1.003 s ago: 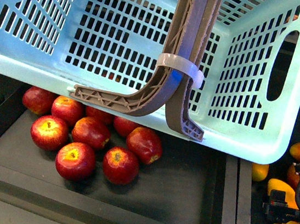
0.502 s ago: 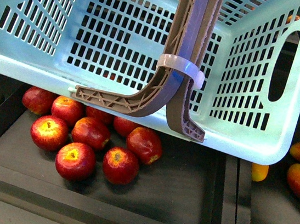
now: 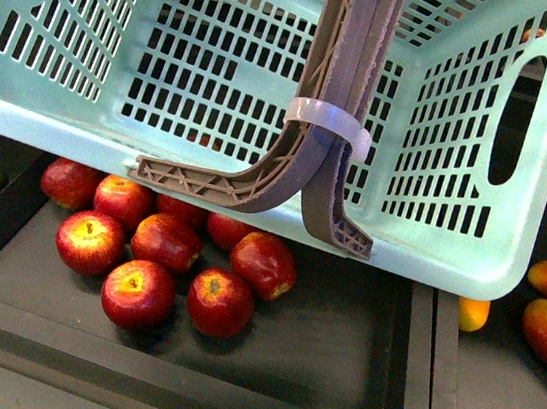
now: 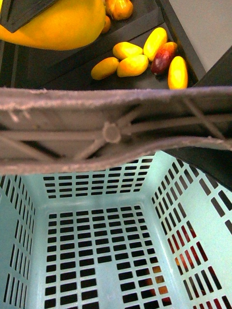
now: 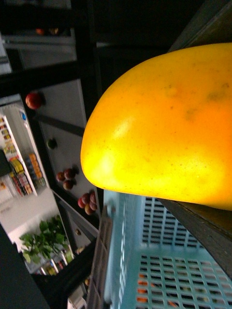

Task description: Pick mango and avocado into basket

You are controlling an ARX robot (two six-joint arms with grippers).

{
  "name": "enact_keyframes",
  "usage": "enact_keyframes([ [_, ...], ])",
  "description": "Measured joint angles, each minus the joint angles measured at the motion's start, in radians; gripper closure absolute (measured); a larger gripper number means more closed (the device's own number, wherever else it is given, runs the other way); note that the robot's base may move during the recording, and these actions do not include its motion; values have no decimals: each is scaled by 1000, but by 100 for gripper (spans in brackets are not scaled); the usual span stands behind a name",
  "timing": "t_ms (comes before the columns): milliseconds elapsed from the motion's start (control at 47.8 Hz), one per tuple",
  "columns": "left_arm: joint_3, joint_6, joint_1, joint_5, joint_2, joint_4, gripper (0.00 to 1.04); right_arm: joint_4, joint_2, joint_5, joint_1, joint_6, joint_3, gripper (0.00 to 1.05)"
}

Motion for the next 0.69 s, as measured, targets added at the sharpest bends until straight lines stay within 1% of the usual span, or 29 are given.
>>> enact_keyframes([
  [42,0,0,0,0,0,0,98,-8,-16,9,42,-5,0,39],
  [125,0,0,0,0,0,0,98,-16,-28,20,98,-9,-2,39],
  [251,0,0,0,0,0,0,98,-11,-13,85,218,-30,-10,39],
  [334,0,0,0,0,0,0,98,9,36,122,269,-39,-9,39],
  [544,0,0,0,0,0,0,98,66,172,206,310,-29,9,39],
  [585,0,0,0,0,0,0,98,81,188,217,311,-28,11,36],
  [606,0,0,0,0,0,0,98,89,195,231,311,-26,13,32],
  [690,0,0,0,0,0,0,98,117,206,258,310,-12,13,21],
])
